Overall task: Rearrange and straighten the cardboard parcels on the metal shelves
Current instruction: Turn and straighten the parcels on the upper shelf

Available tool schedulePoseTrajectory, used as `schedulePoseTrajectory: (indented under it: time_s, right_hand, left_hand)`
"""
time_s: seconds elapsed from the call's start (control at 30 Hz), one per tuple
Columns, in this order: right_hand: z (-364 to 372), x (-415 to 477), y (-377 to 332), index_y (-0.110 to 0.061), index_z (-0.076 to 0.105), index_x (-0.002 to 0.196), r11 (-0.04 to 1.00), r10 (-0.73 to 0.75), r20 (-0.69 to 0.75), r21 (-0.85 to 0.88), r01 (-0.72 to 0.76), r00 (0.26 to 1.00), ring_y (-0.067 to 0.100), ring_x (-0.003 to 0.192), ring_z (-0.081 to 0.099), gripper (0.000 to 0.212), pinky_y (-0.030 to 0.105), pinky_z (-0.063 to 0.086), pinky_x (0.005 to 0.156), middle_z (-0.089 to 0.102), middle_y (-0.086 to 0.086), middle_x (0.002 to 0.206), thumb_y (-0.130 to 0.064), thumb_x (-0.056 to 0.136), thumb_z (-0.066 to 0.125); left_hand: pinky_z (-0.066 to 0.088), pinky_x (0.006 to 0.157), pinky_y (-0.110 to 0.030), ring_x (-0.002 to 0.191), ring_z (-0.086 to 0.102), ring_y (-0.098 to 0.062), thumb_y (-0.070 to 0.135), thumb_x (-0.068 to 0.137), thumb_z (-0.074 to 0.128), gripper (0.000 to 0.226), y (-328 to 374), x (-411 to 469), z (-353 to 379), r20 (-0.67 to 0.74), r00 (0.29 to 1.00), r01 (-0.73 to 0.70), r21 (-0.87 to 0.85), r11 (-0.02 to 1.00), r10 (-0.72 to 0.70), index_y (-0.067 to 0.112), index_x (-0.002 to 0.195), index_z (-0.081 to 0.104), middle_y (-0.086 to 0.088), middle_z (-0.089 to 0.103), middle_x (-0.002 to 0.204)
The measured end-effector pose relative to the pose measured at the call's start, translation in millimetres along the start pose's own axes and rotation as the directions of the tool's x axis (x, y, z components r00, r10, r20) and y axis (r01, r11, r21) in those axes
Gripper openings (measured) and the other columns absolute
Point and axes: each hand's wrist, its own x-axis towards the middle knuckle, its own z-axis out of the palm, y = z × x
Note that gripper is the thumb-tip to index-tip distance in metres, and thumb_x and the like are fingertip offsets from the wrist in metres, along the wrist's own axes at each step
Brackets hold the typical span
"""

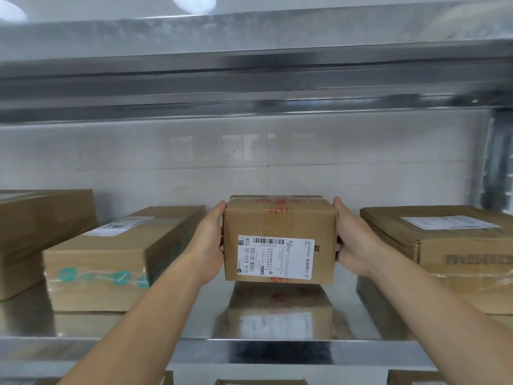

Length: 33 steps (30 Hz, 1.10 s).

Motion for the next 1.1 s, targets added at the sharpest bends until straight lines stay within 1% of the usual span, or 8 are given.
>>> schedulePoseTrajectory:
  time_s: [0.13, 0.3, 0.43, 0.6, 0.73, 0.87, 1.0, 1.1]
  right_hand:
    - [-2.6, 1.3, 1.8, -0.028, 0.068, 0.105, 1.0, -0.003, 0.01, -0.024, 0.003, 1.0, 0.017, 0.069, 0.055, 0.053, 0.037, 0.045, 0.066, 0.065, -0.004, 0.07, -0.06, 0.107, 0.026]
    - [-12.7, -4.4, -3.0, -0.043, 0.068, 0.113, 0.994, 0.029, 0.049, -0.109, -0.023, 0.998, 0.017, 0.12, 0.056, 0.031, 0.053, 0.046, 0.105, 0.067, -0.009, 0.121, -0.061, 0.102, 0.044]
    - [-17.4, -11.8, -9.3, -0.051, 0.063, 0.112, 0.998, 0.006, 0.136, -0.056, 0.001, 0.991, 0.026, 0.121, 0.058, 0.018, 0.049, 0.051, 0.088, 0.063, 0.001, 0.127, -0.045, 0.106, 0.047]
    - [-13.0, -15.6, -12.4, -0.029, 0.061, 0.112, 0.996, -0.079, 0.146, 0.039, 0.074, 0.986, 0.028, 0.09, 0.064, 0.025, 0.044, 0.051, 0.076, 0.066, 0.01, 0.104, -0.045, 0.107, 0.042]
    - [-9.8, -16.2, -12.7, -0.021, 0.058, 0.091, 0.99, -0.079, 0.111, 0.127, 0.065, 0.991, 0.024, 0.077, 0.061, 0.04, 0.037, 0.05, 0.061, 0.066, 0.006, 0.089, -0.053, 0.106, 0.039]
    - [-4.1, -16.1, -10.8, -0.019, 0.053, 0.087, 0.992, -0.087, 0.104, 0.096, 0.077, 0.991, 0.022, 0.076, 0.056, 0.04, 0.039, 0.048, 0.067, 0.06, 0.005, 0.088, -0.052, 0.106, 0.042]
    - [0.9, -14.0, -3.2, -0.021, 0.053, 0.117, 0.995, -0.098, 0.13, 0.008, 0.097, 0.987, 0.023, 0.105, 0.062, 0.034, 0.05, 0.056, 0.091, 0.062, 0.006, 0.114, -0.052, 0.103, 0.05]
    - [4.7, -10.3, 4.7, -0.017, 0.046, 0.128, 0.995, -0.099, 0.101, -0.015, 0.101, 0.99, 0.028, 0.118, 0.062, 0.038, 0.058, 0.053, 0.101, 0.062, 0.011, 0.124, -0.043, 0.102, 0.058]
  left_hand:
    - [0.047, 0.106, -0.049, 0.114, 0.064, -0.028, 0.053, 0.102, 0.047, 0.04, -1.2, 0.8, 0.0, 0.008, 1.0, -0.011, 0.03, 0.999, 0.011, 0.026, 0.123, 0.067, -0.01, 0.071, 0.116]
    - [0.044, 0.064, -0.035, 0.07, 0.061, -0.018, 0.045, 0.097, 0.053, 0.028, 3.1, 4.8, -8.3, 0.008, 0.999, -0.045, 0.097, 0.994, 0.044, 0.022, 0.099, 0.07, 0.0, 0.066, 0.077]
    - [0.034, 0.057, -0.032, 0.041, 0.051, -0.006, 0.041, 0.103, 0.046, 0.03, 10.2, 1.9, -11.3, -0.019, 0.996, -0.088, 0.11, 0.99, 0.091, 0.021, 0.084, 0.059, 0.008, 0.057, 0.055]
    - [0.056, 0.091, -0.047, 0.11, 0.07, -0.025, 0.062, 0.1, 0.045, 0.051, 13.6, -3.0, -9.9, 0.014, 0.997, -0.08, 0.025, 0.997, 0.079, 0.026, 0.133, 0.059, -0.003, 0.07, 0.125]
    - [0.055, 0.077, -0.043, 0.11, 0.066, -0.027, 0.055, 0.101, 0.048, 0.038, 18.9, -15.9, -2.7, -0.042, 0.993, -0.116, -0.026, 0.993, 0.115, 0.031, 0.127, 0.062, -0.003, 0.067, 0.122]
    - [0.056, 0.079, -0.042, 0.1, 0.067, -0.028, 0.038, 0.099, 0.057, 0.026, 17.6, -17.5, 0.0, -0.068, 0.987, -0.147, -0.035, 0.988, 0.145, 0.024, 0.119, 0.066, -0.011, 0.069, 0.117]
    - [0.05, 0.067, -0.032, 0.083, 0.06, -0.02, 0.024, 0.103, 0.049, 0.016, 8.7, -17.1, 0.5, -0.067, 0.984, -0.17, -0.025, 0.985, 0.168, 0.022, 0.114, 0.061, -0.004, 0.064, 0.103]
    - [0.053, 0.076, -0.038, 0.089, 0.063, -0.023, 0.029, 0.103, 0.052, 0.019, 4.4, -18.5, 0.1, -0.058, 0.984, -0.167, -0.021, 0.986, 0.166, 0.019, 0.115, 0.063, -0.005, 0.066, 0.105]
